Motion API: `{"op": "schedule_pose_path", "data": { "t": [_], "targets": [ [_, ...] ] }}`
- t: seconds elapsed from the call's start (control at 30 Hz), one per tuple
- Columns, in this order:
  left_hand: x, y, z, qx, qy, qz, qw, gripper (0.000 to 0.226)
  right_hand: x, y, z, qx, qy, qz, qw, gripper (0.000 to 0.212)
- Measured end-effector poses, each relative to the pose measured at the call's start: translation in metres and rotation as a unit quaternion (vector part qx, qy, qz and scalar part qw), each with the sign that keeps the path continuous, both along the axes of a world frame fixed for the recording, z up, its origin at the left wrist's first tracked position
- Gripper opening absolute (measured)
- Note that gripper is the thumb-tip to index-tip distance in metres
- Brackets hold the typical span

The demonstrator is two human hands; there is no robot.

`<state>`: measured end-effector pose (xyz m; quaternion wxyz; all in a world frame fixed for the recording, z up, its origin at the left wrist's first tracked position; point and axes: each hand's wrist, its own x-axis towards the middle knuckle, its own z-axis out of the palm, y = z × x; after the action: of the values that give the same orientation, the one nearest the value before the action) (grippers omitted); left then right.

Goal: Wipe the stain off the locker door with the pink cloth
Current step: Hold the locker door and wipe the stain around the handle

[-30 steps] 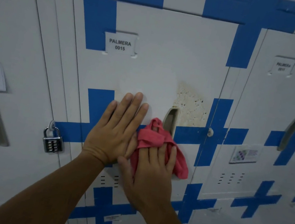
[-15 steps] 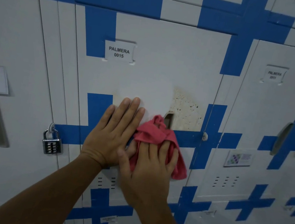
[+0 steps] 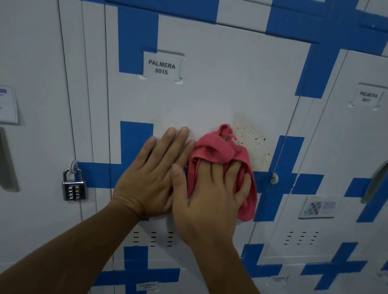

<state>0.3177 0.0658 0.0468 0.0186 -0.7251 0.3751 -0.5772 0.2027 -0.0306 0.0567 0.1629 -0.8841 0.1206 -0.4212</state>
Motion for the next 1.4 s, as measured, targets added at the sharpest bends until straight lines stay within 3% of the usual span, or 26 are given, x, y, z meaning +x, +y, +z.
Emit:
{"op": "schedule_pose_path", "data": {
  "t": [0.23,0.6,0.93,1.03,1.27,1.4],
  "targets": [
    [0.001,0.001,0.0,0.008,-0.014,-0.001,1.0,0.073,-0.012,0.007,-0.077,0.016,0.083,0.007,0.996,0.063],
    [0.002,0.0,-0.001,-0.003,-0.005,-0.005,1.0,0.083,-0.001,0.001,-0.012,-0.005,0.005,0.005,1.0,0.066],
    [0.0,0.001,0.0,0.01,-0.017,0.007,1.0,0.073,-0.014,0.002,-0.079,0.018,0.081,0.018,0.996,0.057],
    [0.001,0.001,0.0,0.011,-0.018,0.004,1.0,0.073,-0.011,-0.001,-0.06,-0.014,0.05,0.015,0.999,0.056],
    [0.004,0.0,-0.002,0.007,-0.019,-0.01,1.0,0.085,0.004,-0.015,0.048,-0.037,-0.032,-0.015,0.999,0.066],
    [0.004,0.001,-0.003,0.007,-0.022,-0.016,1.0,0.085,0.005,-0.02,0.057,-0.05,-0.02,-0.044,0.998,0.067]
  ]
}}
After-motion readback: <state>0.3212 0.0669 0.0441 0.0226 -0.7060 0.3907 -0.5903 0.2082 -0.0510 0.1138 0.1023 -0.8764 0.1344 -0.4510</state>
